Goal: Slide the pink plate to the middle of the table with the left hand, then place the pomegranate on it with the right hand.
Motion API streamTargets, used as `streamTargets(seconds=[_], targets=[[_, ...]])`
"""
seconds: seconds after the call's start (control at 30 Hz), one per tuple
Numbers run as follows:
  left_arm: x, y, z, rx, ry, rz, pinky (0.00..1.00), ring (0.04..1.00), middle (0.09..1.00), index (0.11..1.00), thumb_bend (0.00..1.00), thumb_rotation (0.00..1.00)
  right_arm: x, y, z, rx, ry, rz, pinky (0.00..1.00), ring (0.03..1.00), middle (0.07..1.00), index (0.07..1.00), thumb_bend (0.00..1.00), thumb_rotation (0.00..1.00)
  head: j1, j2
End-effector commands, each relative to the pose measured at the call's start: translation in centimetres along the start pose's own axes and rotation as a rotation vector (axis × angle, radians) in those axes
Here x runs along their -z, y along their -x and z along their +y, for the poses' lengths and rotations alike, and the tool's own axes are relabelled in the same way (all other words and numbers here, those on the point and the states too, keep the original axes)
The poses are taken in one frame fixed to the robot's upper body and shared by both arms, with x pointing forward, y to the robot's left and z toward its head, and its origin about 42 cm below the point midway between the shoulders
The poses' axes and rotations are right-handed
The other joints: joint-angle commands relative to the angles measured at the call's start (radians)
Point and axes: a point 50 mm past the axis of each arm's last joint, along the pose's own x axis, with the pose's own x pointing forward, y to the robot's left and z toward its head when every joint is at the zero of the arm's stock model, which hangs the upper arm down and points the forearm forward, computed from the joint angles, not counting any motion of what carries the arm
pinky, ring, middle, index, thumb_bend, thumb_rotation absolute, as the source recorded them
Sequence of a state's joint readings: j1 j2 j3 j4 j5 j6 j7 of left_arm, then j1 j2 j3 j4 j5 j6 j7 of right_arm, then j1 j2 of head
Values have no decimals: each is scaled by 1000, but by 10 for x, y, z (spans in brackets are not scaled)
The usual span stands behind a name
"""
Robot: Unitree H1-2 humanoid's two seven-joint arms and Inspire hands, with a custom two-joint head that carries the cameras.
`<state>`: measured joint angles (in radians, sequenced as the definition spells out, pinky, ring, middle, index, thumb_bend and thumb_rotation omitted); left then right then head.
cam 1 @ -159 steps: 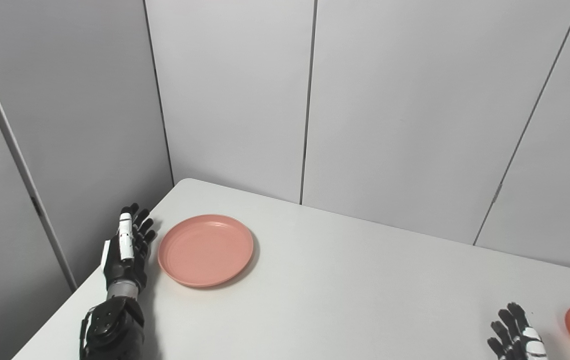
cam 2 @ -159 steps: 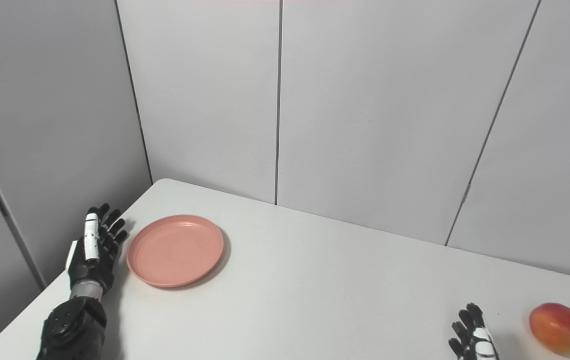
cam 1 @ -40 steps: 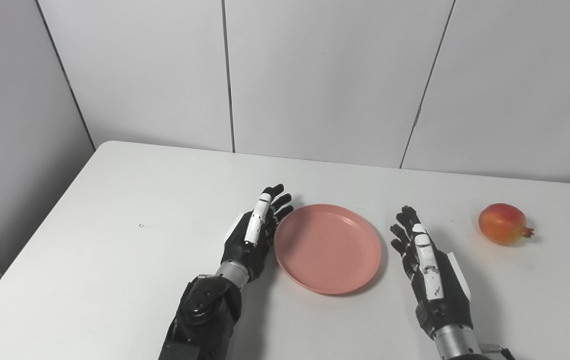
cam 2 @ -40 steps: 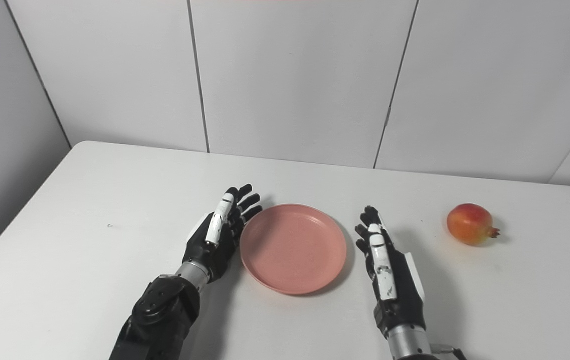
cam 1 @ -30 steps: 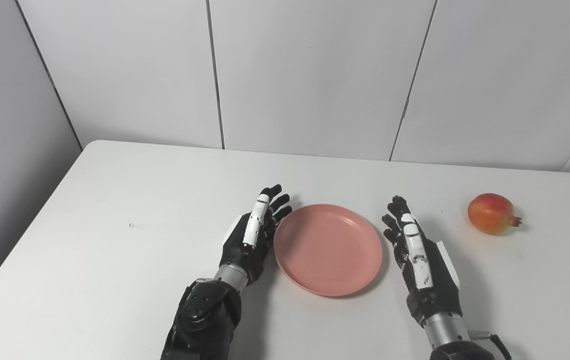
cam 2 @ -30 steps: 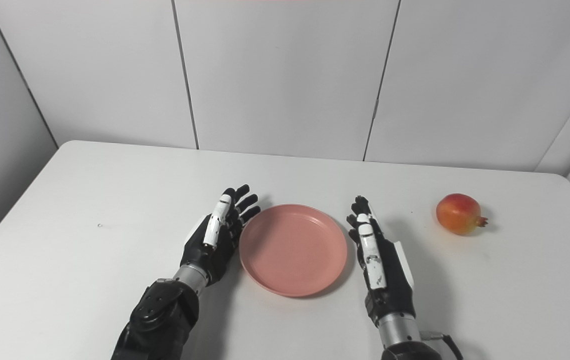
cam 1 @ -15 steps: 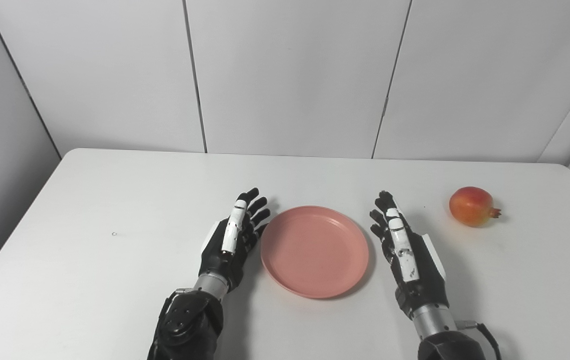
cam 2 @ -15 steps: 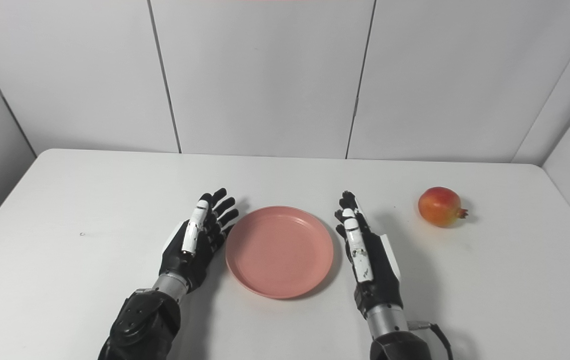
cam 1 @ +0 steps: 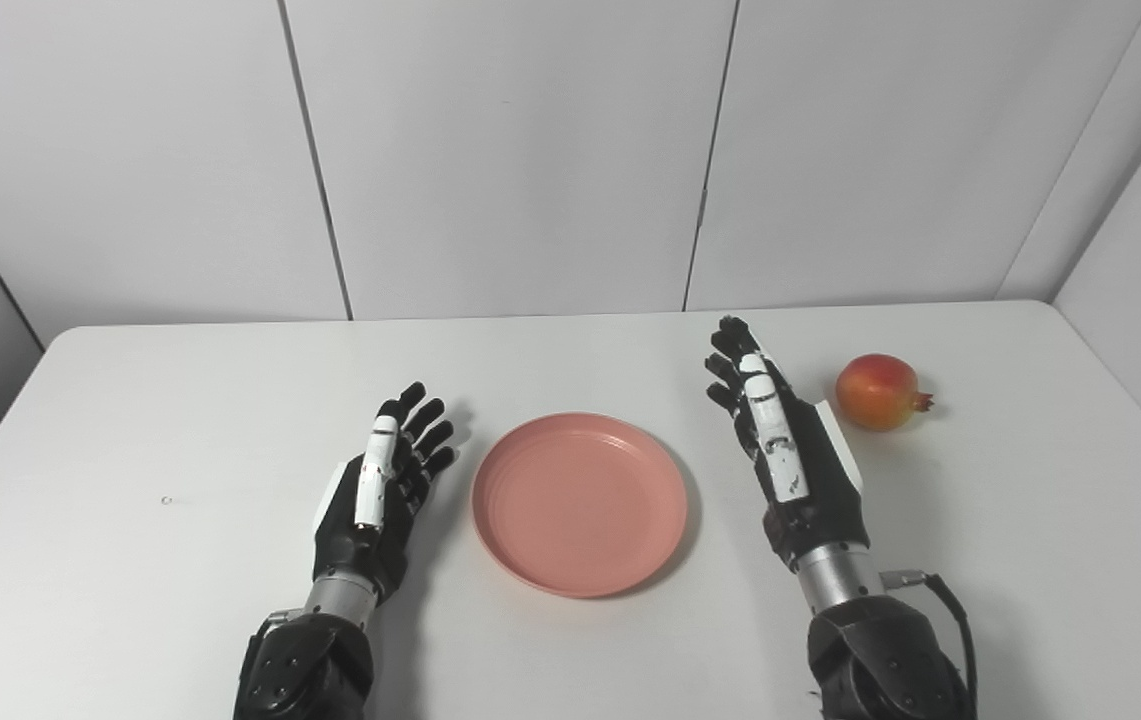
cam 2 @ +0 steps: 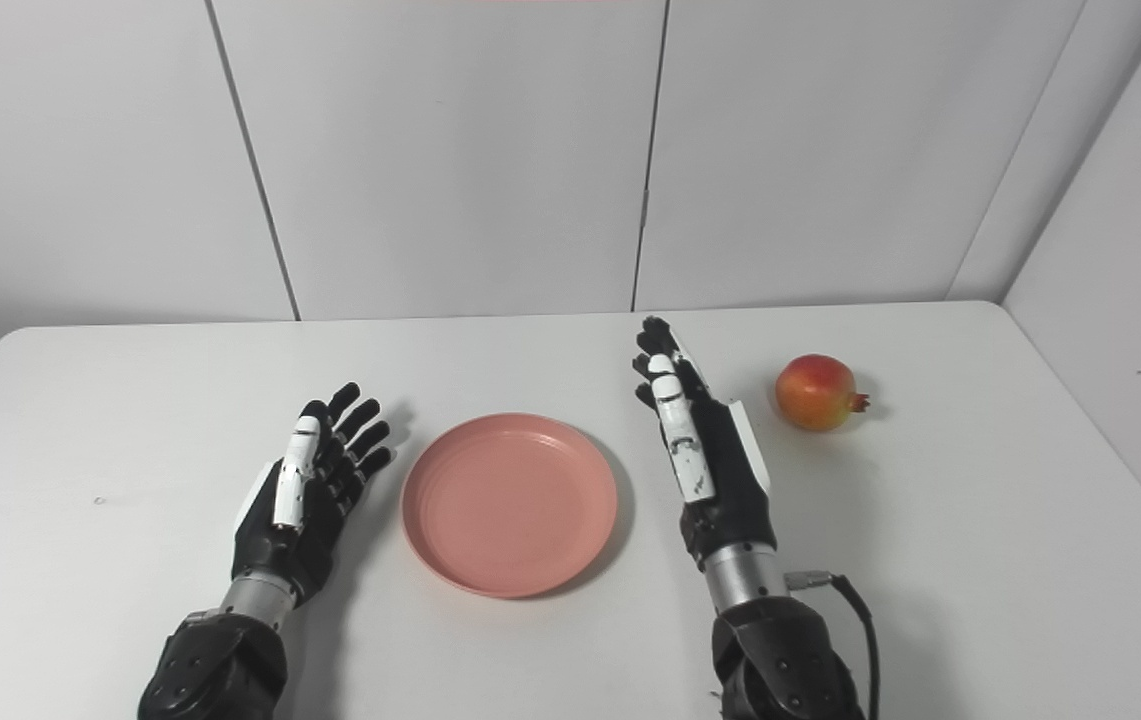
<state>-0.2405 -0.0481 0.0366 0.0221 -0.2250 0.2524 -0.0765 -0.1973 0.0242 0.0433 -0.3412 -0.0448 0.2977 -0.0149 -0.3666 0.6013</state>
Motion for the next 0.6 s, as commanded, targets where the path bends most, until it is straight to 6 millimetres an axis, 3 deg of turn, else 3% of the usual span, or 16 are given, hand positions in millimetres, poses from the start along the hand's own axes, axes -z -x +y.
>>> streamTargets(seconds=[0.0, 0.2, 0.33, 0.5, 0.57], targets=[[-3, 0, 5, 15, 2, -30, 952, 930, 939, 929, 423, 1000, -24, -9, -7, 30, 76, -89, 897, 910, 914, 897, 526, 990, -9, -4], [-1, 1, 10, 19, 6, -36, 945, 928, 936, 925, 422, 1000, -40, -19, -30, 102, 250, -147, 853, 878, 888, 869, 543, 947, -37, -16], [1, 1, 14, 26, 14, -37, 940, 924, 933, 924, 431, 1000, -47, -24, -47, 162, 402, -175, 776, 848, 876, 871, 616, 907, -54, -26], [1, 1, 17, 33, 32, -35, 946, 928, 937, 928, 432, 1000, -52, -28, -65, 216, 602, -194, 787, 859, 882, 879, 681, 924, -81, -34], [2, 0, 19, 41, 42, -37, 958, 932, 939, 933, 433, 1000, -54, -29, -72, 238, 644, -188, 795, 862, 885, 880, 722, 828, -87, -37]])
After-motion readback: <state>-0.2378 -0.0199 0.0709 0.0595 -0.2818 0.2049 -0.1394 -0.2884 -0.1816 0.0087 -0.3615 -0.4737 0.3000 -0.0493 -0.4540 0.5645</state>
